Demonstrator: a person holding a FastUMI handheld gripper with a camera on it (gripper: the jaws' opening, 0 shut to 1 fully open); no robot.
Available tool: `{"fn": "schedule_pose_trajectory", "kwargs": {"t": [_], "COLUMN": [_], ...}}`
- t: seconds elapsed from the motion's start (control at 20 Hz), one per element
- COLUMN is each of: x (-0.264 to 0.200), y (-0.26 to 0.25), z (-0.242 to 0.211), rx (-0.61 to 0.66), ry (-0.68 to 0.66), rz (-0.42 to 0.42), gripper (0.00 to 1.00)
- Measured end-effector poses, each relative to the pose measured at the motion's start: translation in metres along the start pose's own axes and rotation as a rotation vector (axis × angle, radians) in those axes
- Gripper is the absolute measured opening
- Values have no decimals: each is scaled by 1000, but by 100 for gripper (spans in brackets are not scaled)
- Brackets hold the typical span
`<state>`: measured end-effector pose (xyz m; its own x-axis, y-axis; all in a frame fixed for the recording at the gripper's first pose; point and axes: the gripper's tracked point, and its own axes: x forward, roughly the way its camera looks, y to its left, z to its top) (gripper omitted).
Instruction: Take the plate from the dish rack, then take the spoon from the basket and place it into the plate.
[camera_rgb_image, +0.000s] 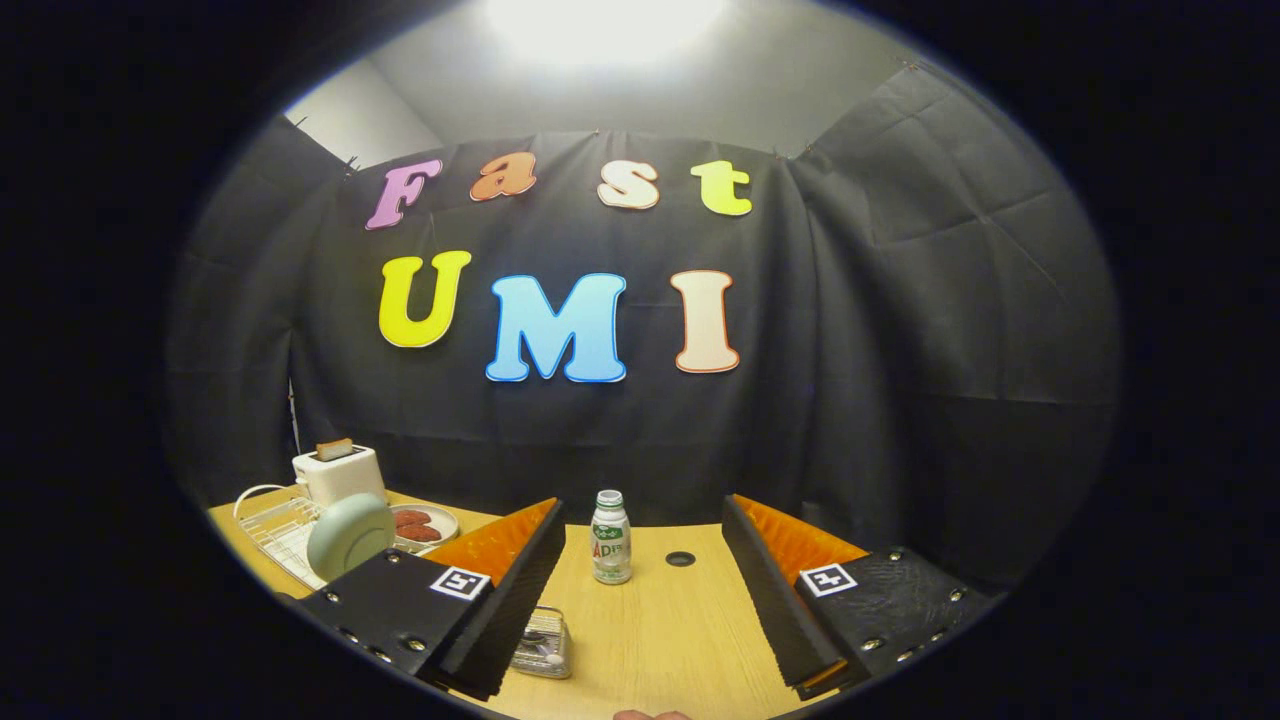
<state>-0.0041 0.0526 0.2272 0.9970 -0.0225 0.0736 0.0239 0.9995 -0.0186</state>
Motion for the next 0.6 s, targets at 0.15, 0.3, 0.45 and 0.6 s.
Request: {"fn": "schedule_pose_trajectory", "kwargs": {"t": [0.15,0.3,0.45,0.6], "x": [-2,3,10,18], "y": [29,61,87,113], "z": [25,39,48,43], "rx": [15,20,18,20], "ry": [-9,-17,-15,27], "rz": [30,69,95,124], "gripper": [97,97,97,97]}}
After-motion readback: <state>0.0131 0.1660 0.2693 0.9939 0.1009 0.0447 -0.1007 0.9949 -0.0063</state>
